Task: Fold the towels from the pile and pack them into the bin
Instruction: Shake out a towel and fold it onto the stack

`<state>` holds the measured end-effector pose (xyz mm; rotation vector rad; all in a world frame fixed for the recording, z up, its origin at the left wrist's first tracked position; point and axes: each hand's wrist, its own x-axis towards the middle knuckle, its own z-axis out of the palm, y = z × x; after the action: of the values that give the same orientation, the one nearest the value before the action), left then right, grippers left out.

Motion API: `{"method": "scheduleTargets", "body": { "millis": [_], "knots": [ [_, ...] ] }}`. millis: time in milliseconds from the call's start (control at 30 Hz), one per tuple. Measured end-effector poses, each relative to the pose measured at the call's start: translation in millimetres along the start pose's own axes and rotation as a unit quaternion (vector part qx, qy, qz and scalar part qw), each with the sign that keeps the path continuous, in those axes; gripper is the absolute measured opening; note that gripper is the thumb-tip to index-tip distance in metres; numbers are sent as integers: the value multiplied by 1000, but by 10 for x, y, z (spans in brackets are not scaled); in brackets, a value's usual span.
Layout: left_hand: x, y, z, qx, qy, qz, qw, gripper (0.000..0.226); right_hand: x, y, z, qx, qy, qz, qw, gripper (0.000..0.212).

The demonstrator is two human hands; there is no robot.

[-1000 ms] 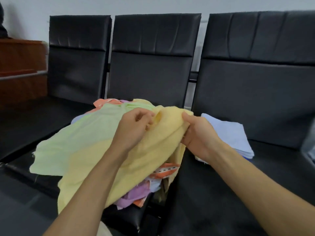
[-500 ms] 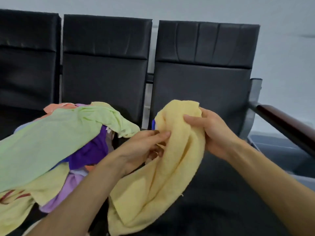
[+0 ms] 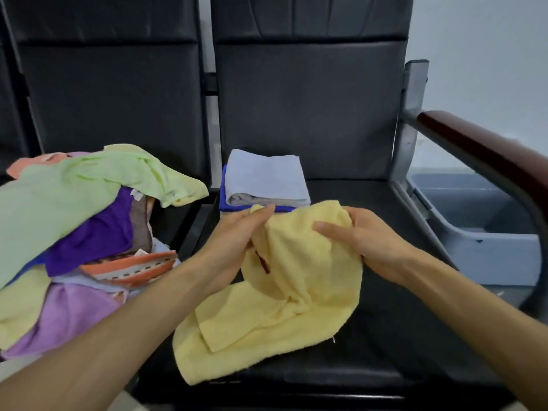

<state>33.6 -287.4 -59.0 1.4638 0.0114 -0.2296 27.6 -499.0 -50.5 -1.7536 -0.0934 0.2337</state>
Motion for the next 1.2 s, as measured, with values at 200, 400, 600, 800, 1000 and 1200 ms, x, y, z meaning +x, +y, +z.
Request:
{"method": "scheduleTargets", "body": {
  "millis": [200,400,600,800,1000,1200],
  "knots": [
    [-21,145,-235,-78,122,15,989,28,-54,24,-180,99,26,42,994,25],
    [-86,312,-624,22,188,-29,982,45,42,224,-338,126,130,102,978,26],
    [-61,237,-732,401,196,69,892,8,123,295,-422,-237,189,56,951,28],
    [-57,317,-660,276,189,8,942,23,153,313,-457,-376,218,46,899,43],
    [37,332,-784,-95,175,-2,980,23,93,150,-457,24,252,22,967,43],
    [-75,451,-822,-206,85,12,975,33,-25,-79,-413,130,187,-15,974,32]
  ]
}}
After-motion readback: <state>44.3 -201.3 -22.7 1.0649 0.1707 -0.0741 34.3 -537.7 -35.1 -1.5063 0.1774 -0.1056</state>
